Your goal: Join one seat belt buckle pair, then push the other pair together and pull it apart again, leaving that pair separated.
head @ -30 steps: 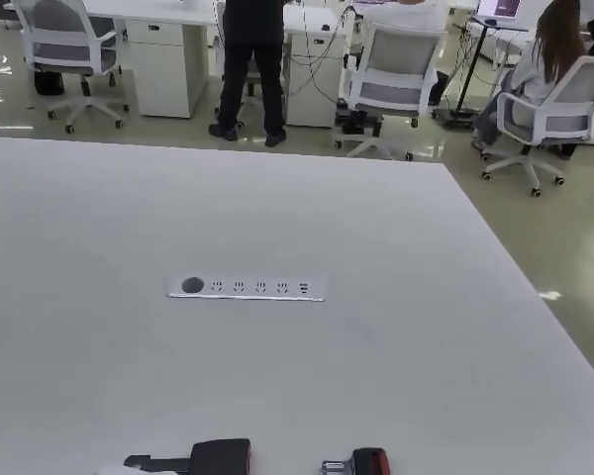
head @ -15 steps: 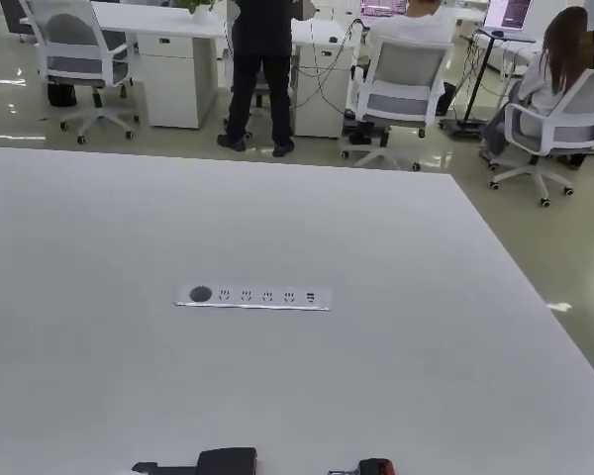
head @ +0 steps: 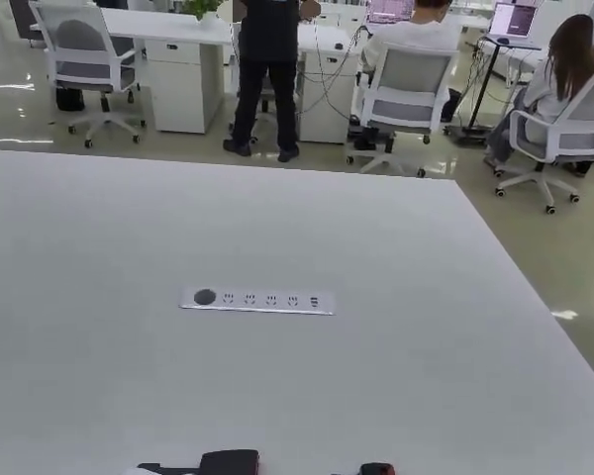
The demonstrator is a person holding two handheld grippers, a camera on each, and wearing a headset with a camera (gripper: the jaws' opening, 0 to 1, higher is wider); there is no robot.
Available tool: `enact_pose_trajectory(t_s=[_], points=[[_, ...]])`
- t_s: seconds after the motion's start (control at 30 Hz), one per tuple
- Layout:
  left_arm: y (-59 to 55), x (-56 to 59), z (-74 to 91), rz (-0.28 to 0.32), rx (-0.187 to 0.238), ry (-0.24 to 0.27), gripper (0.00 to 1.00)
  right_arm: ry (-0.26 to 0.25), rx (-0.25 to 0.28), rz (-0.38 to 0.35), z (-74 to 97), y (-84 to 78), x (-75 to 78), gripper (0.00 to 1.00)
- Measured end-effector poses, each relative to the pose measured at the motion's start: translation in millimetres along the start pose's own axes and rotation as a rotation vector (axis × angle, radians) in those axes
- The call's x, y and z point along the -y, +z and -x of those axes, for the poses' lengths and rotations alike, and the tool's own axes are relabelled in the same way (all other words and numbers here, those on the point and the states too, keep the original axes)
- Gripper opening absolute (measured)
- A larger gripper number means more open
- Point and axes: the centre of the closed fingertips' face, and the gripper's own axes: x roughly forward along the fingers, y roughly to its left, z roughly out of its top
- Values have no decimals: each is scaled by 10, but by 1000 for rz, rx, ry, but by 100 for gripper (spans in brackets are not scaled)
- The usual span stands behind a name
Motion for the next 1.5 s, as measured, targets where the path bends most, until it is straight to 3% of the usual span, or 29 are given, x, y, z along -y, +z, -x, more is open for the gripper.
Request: enact_pose_trajectory(t_s=[0.5,1.0,1.5], points=[[-29,-4,-7,-12,-31,-2,34,-10,2,26,-142,231,-8,34],[-18,-5,-12,-13,-38,2,34,12,27,61,-282,530,-59,34],[-11,4,-3,-16,-48,-3,34,31,77,63,-411,795,-219,34]])
